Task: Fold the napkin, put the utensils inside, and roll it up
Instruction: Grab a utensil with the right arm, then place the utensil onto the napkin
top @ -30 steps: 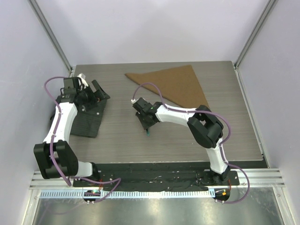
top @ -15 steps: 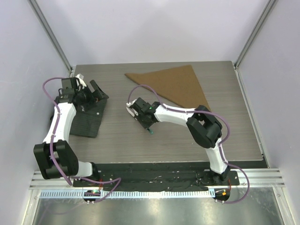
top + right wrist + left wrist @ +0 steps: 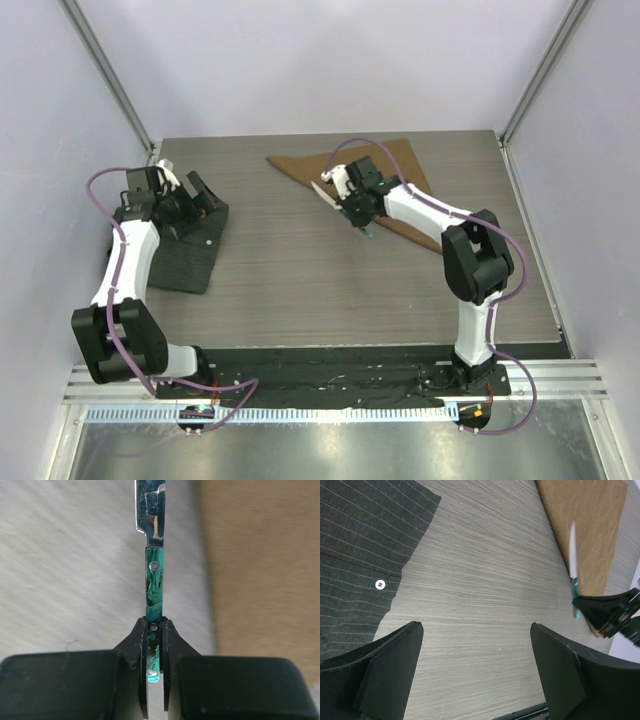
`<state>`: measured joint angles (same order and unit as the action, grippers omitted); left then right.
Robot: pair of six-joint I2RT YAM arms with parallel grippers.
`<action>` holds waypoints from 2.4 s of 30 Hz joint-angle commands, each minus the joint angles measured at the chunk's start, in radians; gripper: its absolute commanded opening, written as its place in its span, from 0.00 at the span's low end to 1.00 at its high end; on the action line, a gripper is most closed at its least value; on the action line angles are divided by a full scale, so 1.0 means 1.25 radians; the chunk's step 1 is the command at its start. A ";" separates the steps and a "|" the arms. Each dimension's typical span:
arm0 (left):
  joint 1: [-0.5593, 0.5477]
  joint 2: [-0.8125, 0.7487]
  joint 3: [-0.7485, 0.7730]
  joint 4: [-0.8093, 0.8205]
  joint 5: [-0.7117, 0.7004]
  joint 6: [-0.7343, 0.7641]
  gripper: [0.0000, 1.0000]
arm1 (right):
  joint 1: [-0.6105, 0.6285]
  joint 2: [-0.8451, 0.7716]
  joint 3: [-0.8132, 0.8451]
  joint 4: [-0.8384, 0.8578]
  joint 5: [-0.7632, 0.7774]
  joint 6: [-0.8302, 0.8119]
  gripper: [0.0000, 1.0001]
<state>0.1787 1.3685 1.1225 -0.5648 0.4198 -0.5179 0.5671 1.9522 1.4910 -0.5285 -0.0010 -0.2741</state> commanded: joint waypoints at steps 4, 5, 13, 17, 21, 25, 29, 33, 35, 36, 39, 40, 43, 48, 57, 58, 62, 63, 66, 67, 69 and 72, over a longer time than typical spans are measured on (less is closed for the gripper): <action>0.021 -0.022 -0.007 0.037 0.030 -0.007 0.94 | -0.101 0.032 0.115 -0.010 -0.045 -0.166 0.01; 0.024 -0.022 -0.007 0.039 0.030 -0.007 0.94 | -0.110 0.043 0.143 -0.025 -0.043 -0.175 0.01; 0.035 -0.017 -0.010 0.043 0.035 -0.010 0.94 | -0.152 0.145 0.223 -0.071 -0.078 -0.269 0.01; 0.037 -0.015 -0.012 0.046 0.035 -0.010 0.94 | -0.154 0.148 0.198 -0.029 -0.079 -0.290 0.01; 0.040 -0.010 -0.011 0.044 0.042 -0.012 0.94 | -0.154 0.156 0.179 0.004 -0.050 -0.319 0.01; 0.042 -0.008 -0.012 0.046 0.042 -0.012 0.94 | -0.155 0.156 0.172 0.010 -0.048 -0.332 0.01; 0.045 -0.006 -0.013 0.044 0.045 -0.013 0.94 | -0.157 0.160 0.166 0.022 -0.045 -0.345 0.01; 0.045 -0.004 -0.012 0.044 0.048 -0.013 0.94 | -0.165 0.173 0.171 0.023 -0.040 -0.359 0.01; 0.046 -0.004 -0.013 0.044 0.047 -0.014 0.94 | -0.169 0.177 0.179 0.022 -0.036 -0.360 0.01; 0.046 -0.006 -0.014 0.046 0.048 -0.013 0.94 | -0.170 0.178 0.180 0.022 -0.035 -0.359 0.01; 0.046 -0.005 -0.014 0.046 0.048 -0.013 0.94 | -0.175 0.185 0.185 0.022 -0.035 -0.360 0.01; 0.047 -0.005 -0.014 0.047 0.048 -0.013 0.94 | -0.176 0.189 0.187 0.020 -0.032 -0.361 0.01; 0.047 -0.004 -0.014 0.046 0.049 -0.013 0.94 | -0.175 0.196 0.189 0.023 -0.026 -0.361 0.01; 0.047 -0.004 -0.014 0.046 0.051 -0.014 0.94 | -0.178 0.205 0.194 0.023 -0.010 -0.362 0.02; 0.048 -0.004 -0.018 0.053 0.061 -0.018 0.94 | -0.178 0.209 0.211 0.022 0.035 -0.340 0.22; 0.048 -0.005 -0.019 0.053 0.061 -0.020 0.94 | -0.176 0.210 0.212 0.022 0.035 -0.339 0.23; 0.047 -0.004 -0.021 0.055 0.061 -0.020 0.94 | -0.176 0.209 0.223 0.023 0.039 -0.327 0.33; 0.047 -0.006 -0.021 0.055 0.062 -0.019 0.94 | -0.176 0.208 0.228 0.022 0.038 -0.326 0.34; 0.048 -0.006 -0.024 0.059 0.062 -0.021 0.94 | -0.176 0.197 0.244 0.023 0.028 -0.316 0.38; 0.047 -0.006 -0.024 0.065 0.062 -0.023 0.94 | -0.176 0.187 0.248 0.025 0.024 -0.308 0.38; 0.047 -0.003 -0.028 0.084 0.059 -0.027 0.93 | -0.176 0.176 0.264 0.028 0.011 -0.299 0.38; 0.046 0.013 -0.027 0.103 0.030 -0.047 0.91 | -0.176 0.132 0.264 0.053 -0.026 -0.259 0.38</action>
<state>0.2306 1.3685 1.0908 -0.5106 0.4709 -0.5465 0.3492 2.2166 1.7752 -0.5205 0.0189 -0.6628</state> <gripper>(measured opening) 0.924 0.380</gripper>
